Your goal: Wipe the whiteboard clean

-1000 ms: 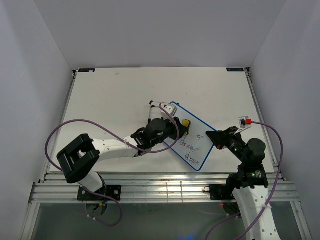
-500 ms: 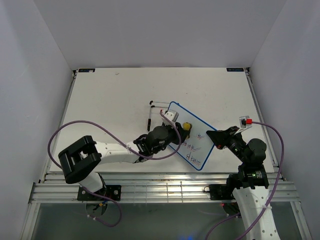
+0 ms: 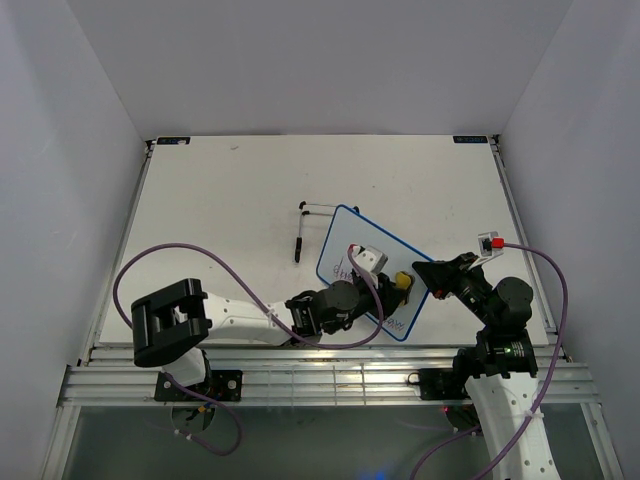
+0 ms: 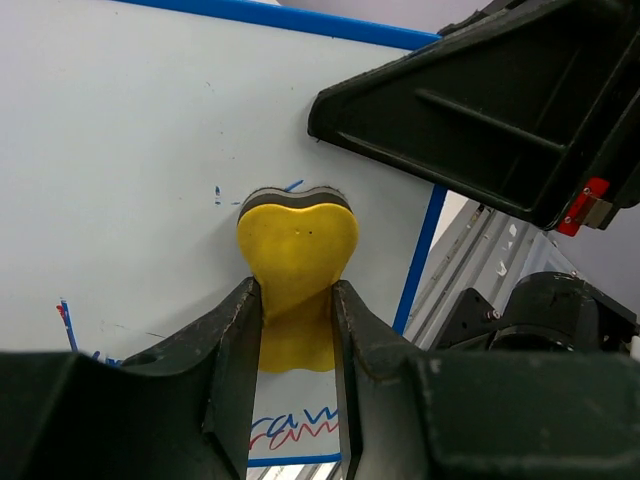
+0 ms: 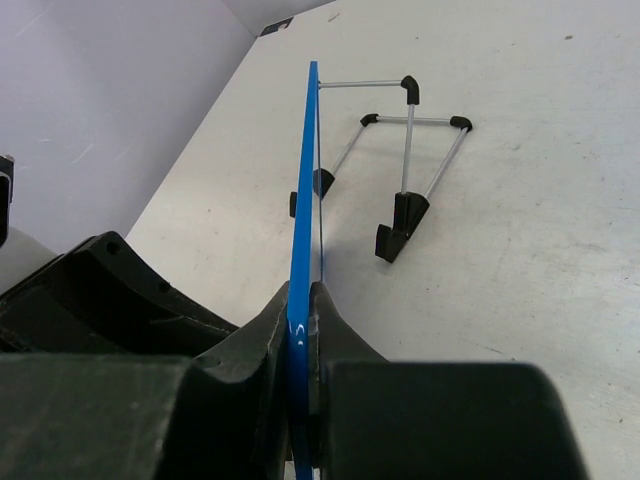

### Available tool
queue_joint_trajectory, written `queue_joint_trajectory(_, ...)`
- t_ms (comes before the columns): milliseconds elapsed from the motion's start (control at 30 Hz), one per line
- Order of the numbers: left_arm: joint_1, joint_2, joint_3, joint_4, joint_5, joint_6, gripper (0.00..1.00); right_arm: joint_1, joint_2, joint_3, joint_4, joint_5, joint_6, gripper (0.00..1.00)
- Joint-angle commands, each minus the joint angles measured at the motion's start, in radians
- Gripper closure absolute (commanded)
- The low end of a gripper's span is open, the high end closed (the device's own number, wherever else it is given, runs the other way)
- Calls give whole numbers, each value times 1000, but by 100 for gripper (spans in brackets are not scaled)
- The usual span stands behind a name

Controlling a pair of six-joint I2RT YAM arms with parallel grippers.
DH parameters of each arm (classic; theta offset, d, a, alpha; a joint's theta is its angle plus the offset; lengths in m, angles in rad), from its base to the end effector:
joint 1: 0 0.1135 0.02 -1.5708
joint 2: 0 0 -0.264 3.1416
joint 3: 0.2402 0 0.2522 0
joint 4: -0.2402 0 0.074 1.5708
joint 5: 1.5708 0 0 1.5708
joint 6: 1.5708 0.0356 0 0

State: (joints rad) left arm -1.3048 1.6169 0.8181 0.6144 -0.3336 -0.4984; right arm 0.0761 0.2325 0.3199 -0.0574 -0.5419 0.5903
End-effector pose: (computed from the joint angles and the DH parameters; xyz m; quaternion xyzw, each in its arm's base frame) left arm 0.1037 -0.3364 0.2238 0.2000 0.7393 -0.4150 0.4911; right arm 0.1046 0.0264 0.2586 -0.0151 0.6978 0.4023 0.5925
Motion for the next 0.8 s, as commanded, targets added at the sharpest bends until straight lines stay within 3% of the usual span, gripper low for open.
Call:
queue_joint_trajectory(0,2,23,33,-65,-36,4,99,27,-27,91,148,-171,111,92)
queue_joint_trajectory(433,208,-74,-17,-228,-97,-62,100,28,-24,94,145,-178,112,92)
queue_joint_trajectory(600,205,-58,32,-226,-27,-34,100,28,-19,90,146,-174,114,92)
queue_joint_trajectory(767,118,-11,108,-211,-12,3,100,28,-16,99,146,-168,115,92)
